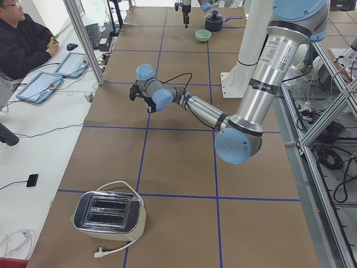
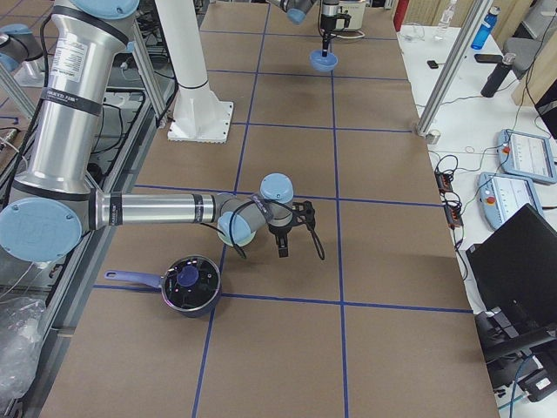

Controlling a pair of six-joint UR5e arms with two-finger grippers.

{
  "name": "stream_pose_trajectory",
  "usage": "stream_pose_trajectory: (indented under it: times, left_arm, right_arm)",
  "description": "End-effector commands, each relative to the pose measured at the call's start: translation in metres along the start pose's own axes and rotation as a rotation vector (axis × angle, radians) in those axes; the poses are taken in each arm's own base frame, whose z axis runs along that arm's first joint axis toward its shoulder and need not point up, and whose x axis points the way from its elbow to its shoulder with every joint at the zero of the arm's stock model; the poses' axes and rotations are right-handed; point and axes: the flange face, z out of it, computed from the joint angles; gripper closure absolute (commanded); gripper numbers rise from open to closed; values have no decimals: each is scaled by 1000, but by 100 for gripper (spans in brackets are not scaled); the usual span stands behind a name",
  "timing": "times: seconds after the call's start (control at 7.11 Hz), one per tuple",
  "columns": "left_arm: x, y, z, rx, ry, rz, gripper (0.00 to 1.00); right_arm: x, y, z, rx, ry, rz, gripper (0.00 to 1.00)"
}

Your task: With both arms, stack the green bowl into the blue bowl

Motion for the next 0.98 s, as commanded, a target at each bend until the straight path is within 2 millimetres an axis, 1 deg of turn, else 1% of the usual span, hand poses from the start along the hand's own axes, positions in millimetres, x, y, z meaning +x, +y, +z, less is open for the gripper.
stream_pose_trajectory:
  times: [0.0, 0.28, 0.42, 0.7, 0.84]
  left_arm:
    - [75, -18, 17, 24, -19, -80, 100]
    - [133, -31, 37, 27, -15, -135, 100]
    - [156, -26, 49, 41, -26, -143, 100]
    - [191, -33, 63, 40, -27, -171, 100]
    - [196, -28, 72, 57, -42, -166, 100]
  right_arm:
    - [-1, 28, 3, -12, -45, -50, 0]
    - [0, 59, 9, -21, -69, -104, 0]
    - [3, 72, 9, -20, -79, -123, 0]
    - [4, 90, 11, -32, -90, -150, 0]
    - [2, 95, 14, -38, -87, -165, 1]
